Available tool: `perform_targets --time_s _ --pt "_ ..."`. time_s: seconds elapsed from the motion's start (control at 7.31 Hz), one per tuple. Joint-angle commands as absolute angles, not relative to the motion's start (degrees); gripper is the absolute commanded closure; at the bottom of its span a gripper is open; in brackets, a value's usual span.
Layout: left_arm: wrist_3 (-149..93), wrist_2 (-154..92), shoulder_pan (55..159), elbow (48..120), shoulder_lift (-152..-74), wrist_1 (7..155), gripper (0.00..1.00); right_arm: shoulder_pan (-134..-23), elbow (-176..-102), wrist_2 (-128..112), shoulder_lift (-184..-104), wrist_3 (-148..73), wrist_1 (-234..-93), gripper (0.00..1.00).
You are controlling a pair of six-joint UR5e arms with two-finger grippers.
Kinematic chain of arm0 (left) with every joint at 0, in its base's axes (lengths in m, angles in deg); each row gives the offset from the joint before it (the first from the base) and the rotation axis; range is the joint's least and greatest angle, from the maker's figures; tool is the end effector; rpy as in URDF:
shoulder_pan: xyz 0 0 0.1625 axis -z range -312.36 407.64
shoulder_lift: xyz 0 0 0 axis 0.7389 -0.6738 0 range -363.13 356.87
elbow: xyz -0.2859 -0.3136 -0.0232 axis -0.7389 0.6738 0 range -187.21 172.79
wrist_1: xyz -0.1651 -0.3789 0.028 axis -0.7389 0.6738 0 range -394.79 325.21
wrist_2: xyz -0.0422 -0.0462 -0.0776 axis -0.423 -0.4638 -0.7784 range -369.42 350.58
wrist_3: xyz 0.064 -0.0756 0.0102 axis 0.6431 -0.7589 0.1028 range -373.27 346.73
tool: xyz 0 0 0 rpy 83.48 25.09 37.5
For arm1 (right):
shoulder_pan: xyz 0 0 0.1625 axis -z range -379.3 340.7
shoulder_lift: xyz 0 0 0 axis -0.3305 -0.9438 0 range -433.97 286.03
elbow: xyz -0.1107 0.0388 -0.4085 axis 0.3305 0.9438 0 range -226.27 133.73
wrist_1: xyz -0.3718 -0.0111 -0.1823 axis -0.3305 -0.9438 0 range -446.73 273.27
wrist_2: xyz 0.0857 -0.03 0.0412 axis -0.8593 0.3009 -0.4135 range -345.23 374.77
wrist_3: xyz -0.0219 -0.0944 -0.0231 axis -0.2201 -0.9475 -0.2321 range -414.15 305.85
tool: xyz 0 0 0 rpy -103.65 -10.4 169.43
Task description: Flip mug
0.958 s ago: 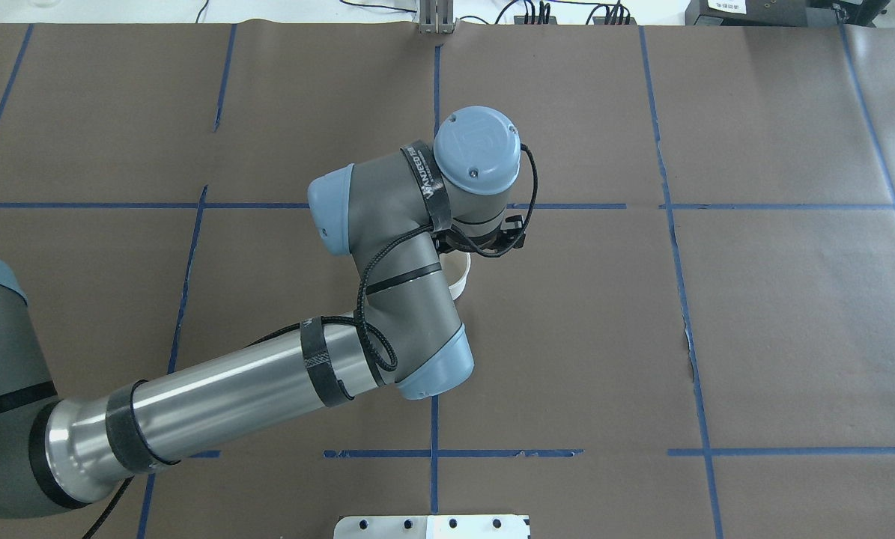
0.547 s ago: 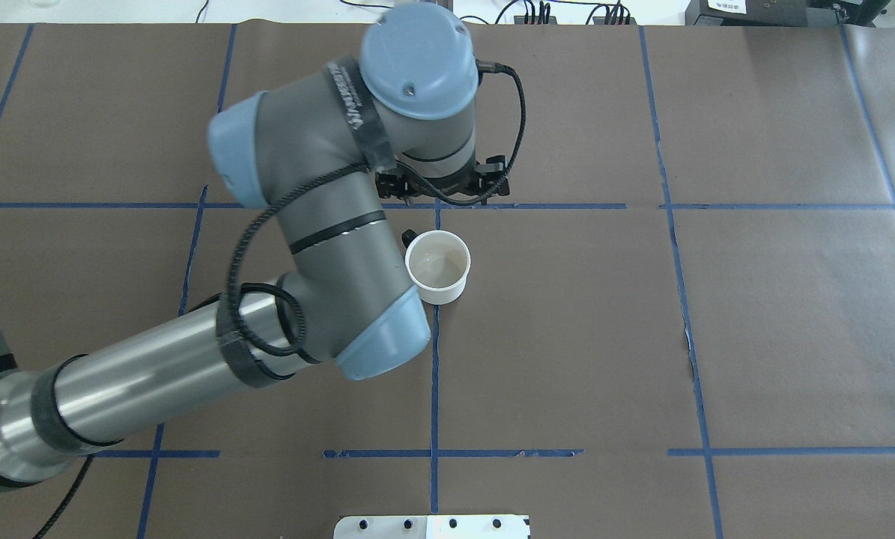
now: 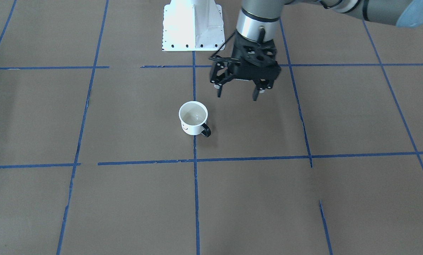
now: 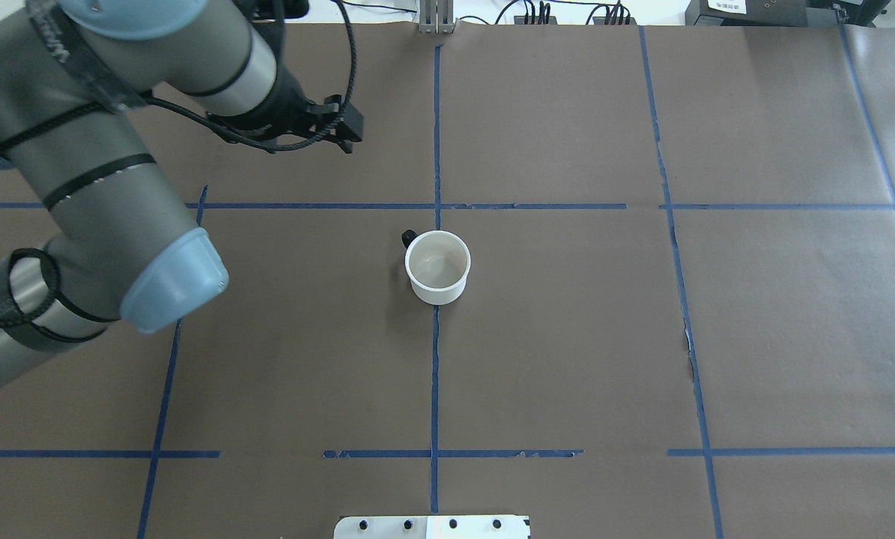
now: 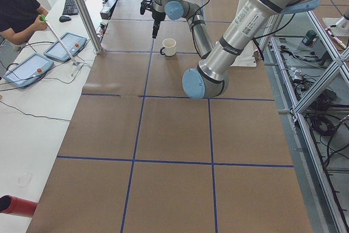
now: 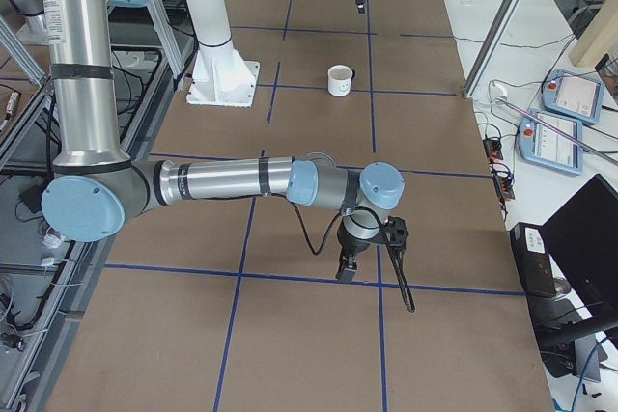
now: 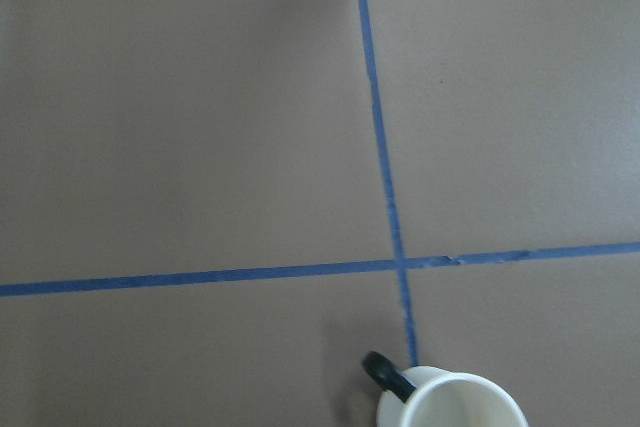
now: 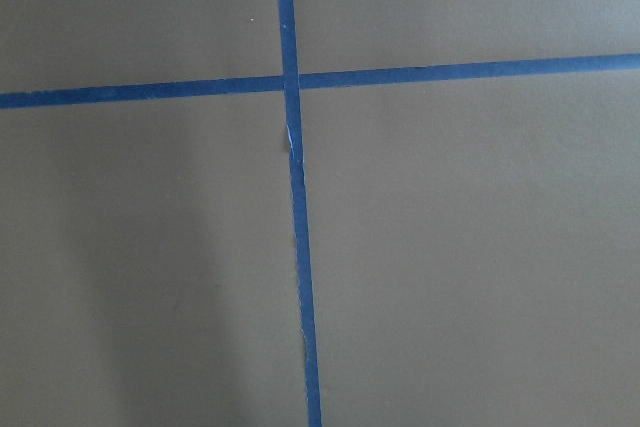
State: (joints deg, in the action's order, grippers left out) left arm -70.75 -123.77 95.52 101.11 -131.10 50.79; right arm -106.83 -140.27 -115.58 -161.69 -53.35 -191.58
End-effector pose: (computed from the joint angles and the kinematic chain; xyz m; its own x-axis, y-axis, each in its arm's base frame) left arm 0.3420 -0.5159 0.1488 0.5956 0.0718 -0.8001 0.1638 0.9642 0.2084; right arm 0.0475 -0.4966 0.6343 0.7661 0.0773 0.6380 0.0320 0.9869 -0.1580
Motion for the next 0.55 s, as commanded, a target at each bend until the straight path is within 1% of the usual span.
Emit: perform_targets --time_s 0.0,0.14,0.27,0.41 --pt "-62.4 -131.8 104.1 100.9 -116.9 62.5 0.00 -106.8 -140.2 -115.6 -161.7 -53.4 -191.6 0.00" --pt "-54.0 -133.3 108.2 100.8 -113.3 62.1 0.00 -106.8 -140.2 -115.6 -161.7 -53.4 -191.6 0.00" --pt "-47.9 -133.6 112.3 99.2 -110.1 62.1 0.00 -106.8 -140.2 -115.6 -161.7 -53.4 -191.6 0.00" --pt "-39.5 -135.7 115.7 99.0 -105.4 62.1 0.00 -106.8 -140.2 -115.6 -161.7 -53.4 -191.6 0.00"
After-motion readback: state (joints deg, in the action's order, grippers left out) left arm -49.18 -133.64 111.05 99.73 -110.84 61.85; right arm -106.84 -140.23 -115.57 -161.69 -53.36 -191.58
